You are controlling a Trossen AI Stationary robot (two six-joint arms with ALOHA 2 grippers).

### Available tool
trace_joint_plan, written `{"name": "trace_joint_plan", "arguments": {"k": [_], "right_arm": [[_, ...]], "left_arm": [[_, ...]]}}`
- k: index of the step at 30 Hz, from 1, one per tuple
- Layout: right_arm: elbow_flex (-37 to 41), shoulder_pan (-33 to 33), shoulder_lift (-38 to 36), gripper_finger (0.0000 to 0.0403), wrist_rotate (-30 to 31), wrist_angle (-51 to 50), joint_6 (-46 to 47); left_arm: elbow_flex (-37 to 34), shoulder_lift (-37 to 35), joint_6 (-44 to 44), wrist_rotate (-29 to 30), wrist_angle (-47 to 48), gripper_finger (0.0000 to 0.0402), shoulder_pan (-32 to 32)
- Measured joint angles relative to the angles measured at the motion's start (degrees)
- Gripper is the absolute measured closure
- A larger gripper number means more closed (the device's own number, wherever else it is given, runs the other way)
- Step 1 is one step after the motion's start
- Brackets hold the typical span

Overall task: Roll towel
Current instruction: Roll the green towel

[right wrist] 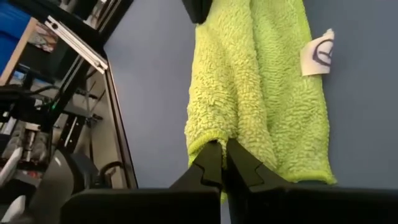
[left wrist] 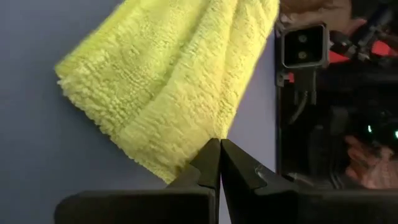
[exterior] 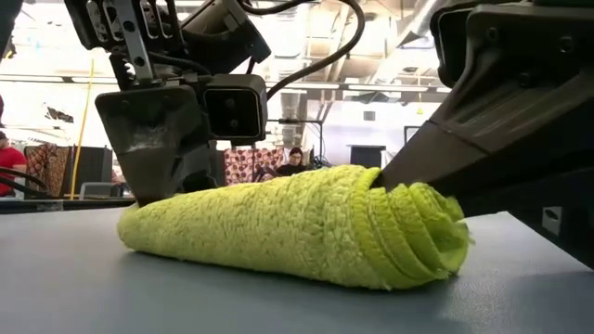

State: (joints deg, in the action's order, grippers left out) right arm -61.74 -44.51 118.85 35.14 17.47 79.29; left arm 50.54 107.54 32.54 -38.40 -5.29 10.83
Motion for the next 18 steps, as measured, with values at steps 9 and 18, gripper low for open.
{"name": "trace_joint_plan", "arguments": {"k": [9,18], "right_arm": [[0.07,1.5,0.13,0.0384,-4.44,-0.72,0.79],[0.11,2.64,0.22,0.0384,-6.35,-1.95,2.45]], "left_arm": [[-0.06,-9.3,-10.35,-3.43,-2.4,0.0389,-4.81],[-0.06,-15.9,-35.42,4.75,-2.42,0.0325,4.0]]}}
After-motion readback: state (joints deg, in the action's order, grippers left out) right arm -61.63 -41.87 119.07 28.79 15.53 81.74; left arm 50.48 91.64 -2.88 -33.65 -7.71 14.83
